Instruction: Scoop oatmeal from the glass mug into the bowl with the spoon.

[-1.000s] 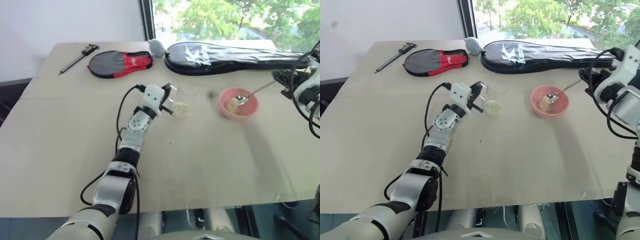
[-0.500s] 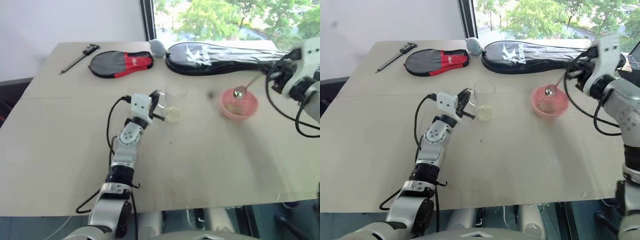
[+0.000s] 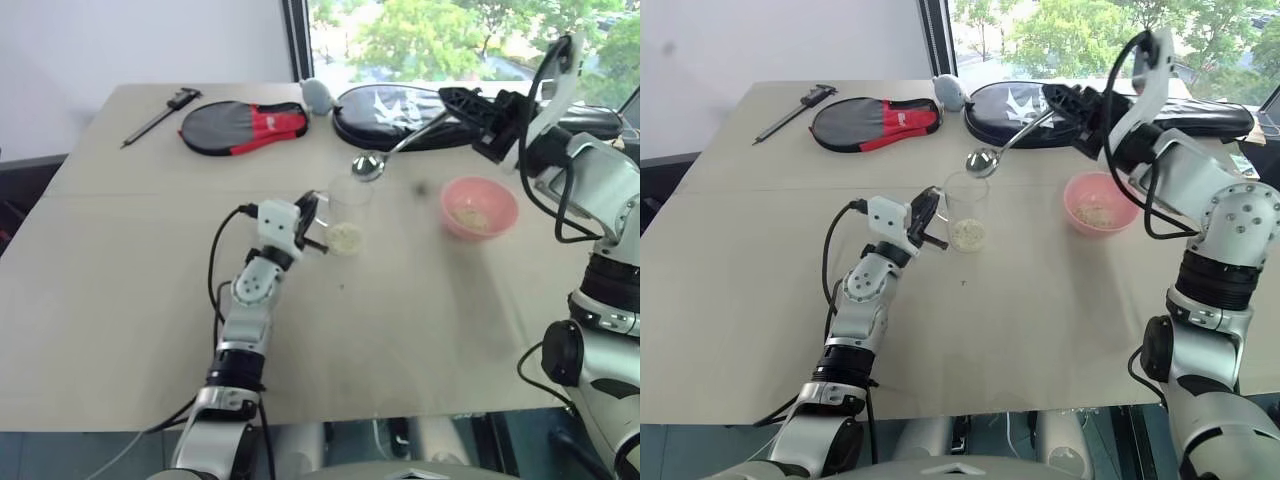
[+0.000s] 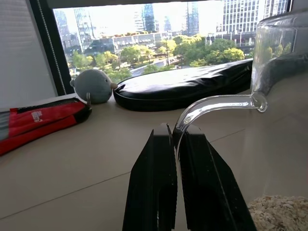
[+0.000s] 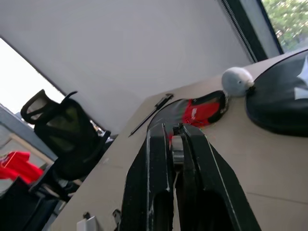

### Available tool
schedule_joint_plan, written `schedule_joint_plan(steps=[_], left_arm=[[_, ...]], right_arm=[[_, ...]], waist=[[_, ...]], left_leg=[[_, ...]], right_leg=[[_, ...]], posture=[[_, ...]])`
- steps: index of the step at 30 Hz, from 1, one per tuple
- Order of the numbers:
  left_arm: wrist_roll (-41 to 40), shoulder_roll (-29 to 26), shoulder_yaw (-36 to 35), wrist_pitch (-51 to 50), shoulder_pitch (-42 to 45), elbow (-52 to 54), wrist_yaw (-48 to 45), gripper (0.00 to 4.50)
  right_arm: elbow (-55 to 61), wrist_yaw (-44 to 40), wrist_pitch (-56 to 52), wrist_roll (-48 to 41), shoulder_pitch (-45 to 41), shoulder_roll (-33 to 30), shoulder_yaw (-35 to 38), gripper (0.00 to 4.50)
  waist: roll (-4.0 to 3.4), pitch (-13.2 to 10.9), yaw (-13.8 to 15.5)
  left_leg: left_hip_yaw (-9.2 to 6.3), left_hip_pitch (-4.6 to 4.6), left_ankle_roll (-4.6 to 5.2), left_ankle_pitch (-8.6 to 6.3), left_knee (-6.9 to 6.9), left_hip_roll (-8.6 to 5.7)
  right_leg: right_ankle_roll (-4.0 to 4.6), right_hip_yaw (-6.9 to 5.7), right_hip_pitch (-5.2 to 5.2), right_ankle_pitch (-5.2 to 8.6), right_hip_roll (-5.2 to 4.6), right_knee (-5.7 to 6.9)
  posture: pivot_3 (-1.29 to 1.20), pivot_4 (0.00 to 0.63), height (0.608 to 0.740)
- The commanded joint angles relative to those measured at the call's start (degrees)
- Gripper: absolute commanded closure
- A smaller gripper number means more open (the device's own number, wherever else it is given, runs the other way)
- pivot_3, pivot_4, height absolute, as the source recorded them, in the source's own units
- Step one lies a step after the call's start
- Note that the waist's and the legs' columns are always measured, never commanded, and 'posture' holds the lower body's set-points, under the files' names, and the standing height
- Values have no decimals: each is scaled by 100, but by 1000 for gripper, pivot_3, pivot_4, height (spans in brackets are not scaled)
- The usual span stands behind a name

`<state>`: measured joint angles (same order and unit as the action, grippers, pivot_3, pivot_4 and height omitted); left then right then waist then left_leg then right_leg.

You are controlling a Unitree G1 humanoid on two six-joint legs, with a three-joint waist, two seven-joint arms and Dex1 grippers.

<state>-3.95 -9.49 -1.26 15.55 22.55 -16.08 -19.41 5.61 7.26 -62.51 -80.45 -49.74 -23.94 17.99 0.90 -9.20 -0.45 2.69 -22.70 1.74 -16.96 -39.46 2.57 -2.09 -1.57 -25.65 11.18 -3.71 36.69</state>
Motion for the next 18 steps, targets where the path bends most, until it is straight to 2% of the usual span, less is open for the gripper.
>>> schedule_joint_plan(steps=[1, 8, 9, 10, 12, 14, 18], left_arm=[[-31, 21, 2, 144, -68, 302, 51, 4404], [-37, 63, 40, 205, -145, 308, 47, 4404], [-35, 64, 41, 214, -156, 298, 46, 4500], [-33, 65, 40, 221, -167, 292, 45, 4500], [-28, 59, 27, 231, -181, 274, 53, 4500], [-29, 50, 11, 244, -190, 258, 60, 4500], [-79, 40, -2, 291, -197, 244, 11, 4500]], right_arm=[[212, -124, -126, -60, -33, -82, -202, 4500], [381, -439, 2, 720, 78, 155, -938, 4500], [383, -508, 84, 837, 53, 199, -963, 3784], [373, -564, 130, 889, 30, 245, -957, 3580], [307, -610, 277, 1023, -39, 340, -897, 2590], [201, -648, 579, 1386, -117, 359, -850, 1833], [74, -741, 948, 1840, -201, 396, -794, 1833]], waist=[[0, 0, -8], [0, 0, -22], [0, 0, -22], [0, 0, -21], [0, 0, -19], [0, 0, -19], [0, 0, -21]], left_leg=[[-2, 0, 0, 0, 0, 0], [-2, 4, 1, 0, 0, 0], [-3, 4, 1, 0, -1, 0], [-4, 4, 1, 0, 0, 0], [-4, 3, 1, 0, -1, 0], [-2, 3, 1, 0, 0, 0], [-2, 4, 1, 0, -1, 0]], right_leg=[[0, -1, 0, 0, 0, 0], [0, 0, 0, 0, 1, 6], [0, 0, 0, 0, 1, 6], [0, -2, 0, 0, 2, 6], [0, -2, 0, 0, 1, 5], [0, -1, 0, 0, 1, 3], [0, -1, 0, 0, 1, 4]], posture=[[0, 150, 740], [0, 150, 740], [0, 150, 740], [0, 150, 740], [0, 150, 740], [0, 150, 740], [0, 150, 740]])
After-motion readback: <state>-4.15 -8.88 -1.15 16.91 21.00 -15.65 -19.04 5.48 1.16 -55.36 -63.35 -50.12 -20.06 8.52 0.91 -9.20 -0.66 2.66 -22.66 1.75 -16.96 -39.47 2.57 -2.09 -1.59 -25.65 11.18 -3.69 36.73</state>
